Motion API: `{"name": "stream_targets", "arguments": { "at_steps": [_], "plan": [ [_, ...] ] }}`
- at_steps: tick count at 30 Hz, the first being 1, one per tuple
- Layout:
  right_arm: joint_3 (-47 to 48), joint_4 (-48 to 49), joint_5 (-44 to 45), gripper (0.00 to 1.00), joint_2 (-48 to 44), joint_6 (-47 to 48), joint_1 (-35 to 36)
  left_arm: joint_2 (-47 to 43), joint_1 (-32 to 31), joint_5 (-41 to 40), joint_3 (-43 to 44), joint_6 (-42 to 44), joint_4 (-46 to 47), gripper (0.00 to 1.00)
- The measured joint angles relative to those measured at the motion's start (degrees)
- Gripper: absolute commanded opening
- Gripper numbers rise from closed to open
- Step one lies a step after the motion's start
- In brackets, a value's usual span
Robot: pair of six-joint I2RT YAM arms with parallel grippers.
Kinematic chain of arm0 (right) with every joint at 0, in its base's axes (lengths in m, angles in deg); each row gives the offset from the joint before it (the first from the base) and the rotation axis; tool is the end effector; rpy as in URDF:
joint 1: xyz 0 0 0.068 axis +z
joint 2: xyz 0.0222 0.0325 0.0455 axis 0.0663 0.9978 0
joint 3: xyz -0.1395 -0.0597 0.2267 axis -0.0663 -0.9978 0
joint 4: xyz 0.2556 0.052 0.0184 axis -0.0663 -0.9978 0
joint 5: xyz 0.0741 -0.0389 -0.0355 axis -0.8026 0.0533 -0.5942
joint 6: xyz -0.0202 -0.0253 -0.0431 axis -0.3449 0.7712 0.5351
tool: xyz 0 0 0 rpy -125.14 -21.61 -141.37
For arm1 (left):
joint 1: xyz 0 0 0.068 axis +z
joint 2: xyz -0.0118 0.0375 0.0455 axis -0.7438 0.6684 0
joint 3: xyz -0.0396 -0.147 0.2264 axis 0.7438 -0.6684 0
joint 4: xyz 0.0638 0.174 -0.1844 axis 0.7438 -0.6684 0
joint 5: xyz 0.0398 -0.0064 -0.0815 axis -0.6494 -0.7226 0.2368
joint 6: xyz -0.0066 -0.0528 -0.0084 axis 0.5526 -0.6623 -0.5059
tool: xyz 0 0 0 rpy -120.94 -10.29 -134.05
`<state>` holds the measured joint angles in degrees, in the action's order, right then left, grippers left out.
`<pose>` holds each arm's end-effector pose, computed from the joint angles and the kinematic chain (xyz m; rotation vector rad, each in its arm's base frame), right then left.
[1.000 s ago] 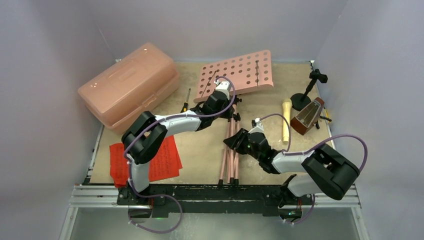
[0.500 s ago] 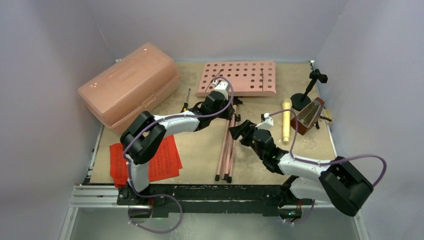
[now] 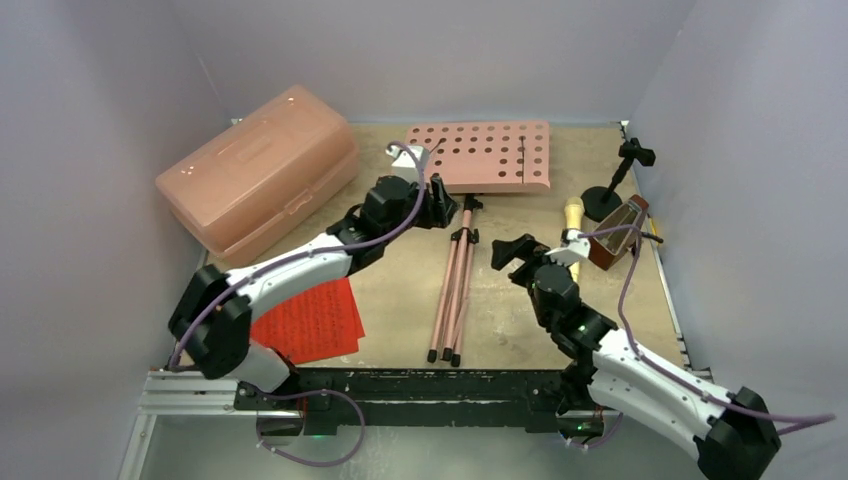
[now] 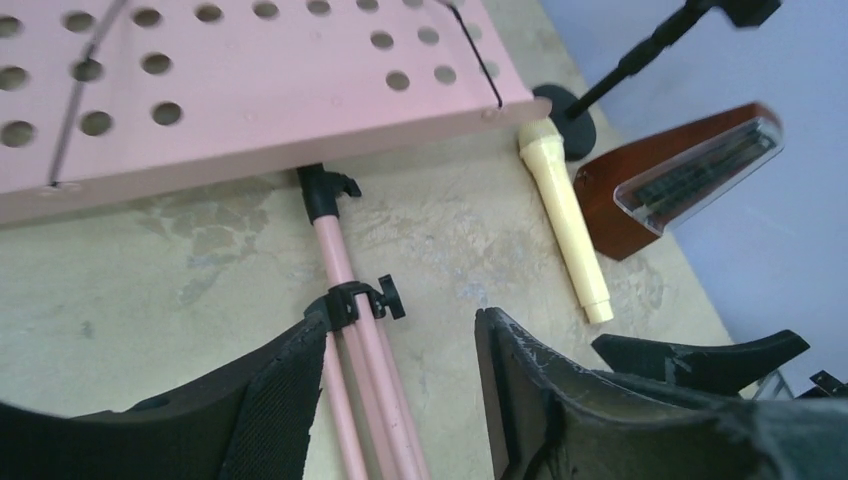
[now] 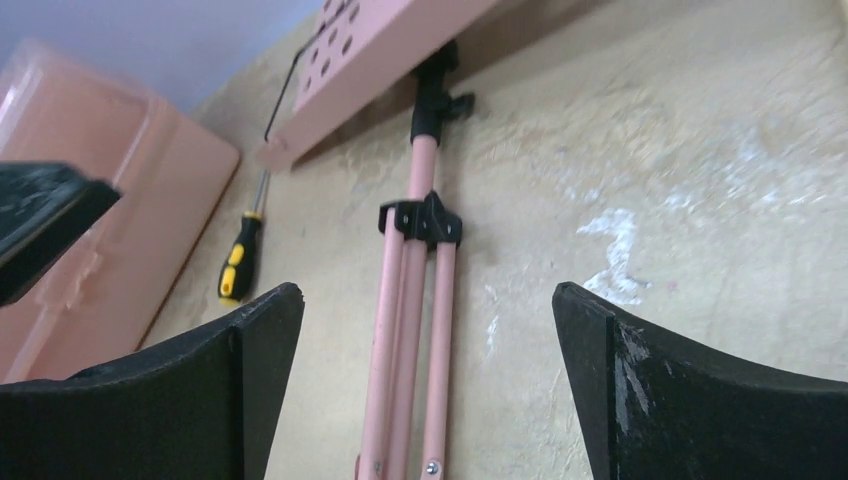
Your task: Pack up the instrument practice props
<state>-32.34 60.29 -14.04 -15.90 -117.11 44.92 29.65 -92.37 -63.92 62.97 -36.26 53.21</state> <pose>0.1460 0.1009 0.2235 0.5202 1.6702 0.6130 0.2625 -0.2517 0.2856 0.1386 1.9501 -0.8224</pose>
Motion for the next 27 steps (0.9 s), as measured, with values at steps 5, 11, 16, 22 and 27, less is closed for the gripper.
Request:
{"name": "stream_targets", "arguments": {
  "at_steps": [5, 11, 16, 22, 27],
  "plan": [
    [3.6, -7.5, 5.8, 0.98, -7.9, 3.7, 0.0, -10.4, 1.7, -4.4, -2.9, 1.2, -3.7, 0.74],
    [9.8, -13.6, 11.2, 0.98, -16.5, 9.4, 0.0, -22.3, 2.6, -12.9, -4.0, 3.3, -10.7, 0.93],
    [14.8, -17.6, 14.4, 0.98, -21.7, 14.5, 0.0, -31.9, 2.6, -19.8, -4.0, 5.1, -16.2, 0.97],
    [21.0, -22.4, 18.8, 0.98, -27.0, 21.0, 0.0, -42.4, 2.6, -26.6, -3.5, 8.3, -24.9, 0.99],
    [24.3, -23.5, 21.9, 0.98, -32.3, 26.7, 0.0, -49.0, 2.6, -31.7, -1.2, 12.3, -32.9, 0.99]
  ]
}}
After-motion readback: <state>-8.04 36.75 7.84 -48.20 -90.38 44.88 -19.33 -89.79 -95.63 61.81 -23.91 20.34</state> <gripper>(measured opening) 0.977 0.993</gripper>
